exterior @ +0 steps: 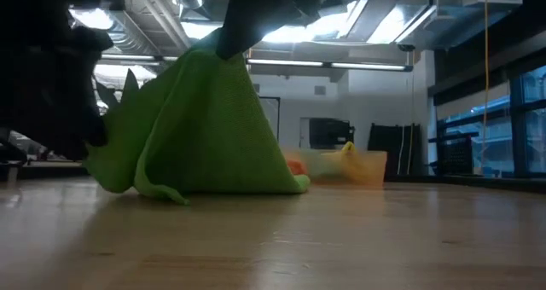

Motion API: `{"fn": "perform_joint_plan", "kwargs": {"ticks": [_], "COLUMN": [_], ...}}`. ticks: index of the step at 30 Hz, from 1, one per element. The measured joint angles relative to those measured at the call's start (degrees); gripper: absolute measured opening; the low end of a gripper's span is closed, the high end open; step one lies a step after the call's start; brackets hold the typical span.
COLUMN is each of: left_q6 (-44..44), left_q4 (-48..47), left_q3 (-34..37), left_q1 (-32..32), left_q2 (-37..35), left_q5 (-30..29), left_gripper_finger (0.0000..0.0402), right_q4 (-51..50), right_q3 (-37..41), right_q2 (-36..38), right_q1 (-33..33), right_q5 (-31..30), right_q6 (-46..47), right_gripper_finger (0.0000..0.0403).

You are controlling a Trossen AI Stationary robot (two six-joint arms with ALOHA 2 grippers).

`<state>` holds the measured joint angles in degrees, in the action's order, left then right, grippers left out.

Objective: Roll microfiber towels into tight, uniform cylinder then place into a basket
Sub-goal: Roll the green microfiber towel

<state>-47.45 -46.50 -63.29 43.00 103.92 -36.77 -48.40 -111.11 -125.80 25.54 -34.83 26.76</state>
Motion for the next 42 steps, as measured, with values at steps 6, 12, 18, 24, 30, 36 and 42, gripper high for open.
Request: {"fn": "perform_joint_plan", "kwargs": {"ticks": [6, 12, 18, 24, 30, 36, 42], "left_q6": [-1.66, -14.66, -14.81, -8.99, -3.05, -4.19, -6.22], "left_q4": [-0.23, -1.9, 8.7, 13.4, 20.38, 19.65, 15.35], "left_q3": [-3.79, -5.35, -0.29, 1.97, 1.97, 2.05, 2.06], "left_q1": [4.16, 5.01, 2.25, 0.2, 0.73, -0.65, -2.47], "left_q2": [0.0, 0.0, 0.0, 0.0, 0.0, 2.07, 3.26], "left_q5": [-0.71, -13.69, -17.36, -17.36, -17.27, -17.73, -14.75], "left_gripper_finger": [0.0138, 0.0138, 0.0138, 0.0138, 0.0138, 0.0138, 0.0138], "right_q4": [-0.26, -0.26, -0.26, -0.28, -0.33, -0.35, -0.52], "right_q3": [0.0, 0.0, 0.0, 0.0, 0.0, 0.0, 0.0], "right_q2": [0.0, 0.0, 0.0, 0.0, -0.02, -0.02, -0.07], "right_q1": [0.0, -0.02, -0.02, -0.02, -0.02, -0.02, -0.04], "right_q5": [0.0, -0.02, -0.02, -0.04, -0.04, -0.07, -0.2], "right_q6": [0.0, 0.0, 0.0, -0.26, -0.37, -0.44, -0.91], "right_gripper_finger": [0.0008, 0.0008, 0.0008, 0.0008, 0.0008, 0.0008, 0.0008]}}
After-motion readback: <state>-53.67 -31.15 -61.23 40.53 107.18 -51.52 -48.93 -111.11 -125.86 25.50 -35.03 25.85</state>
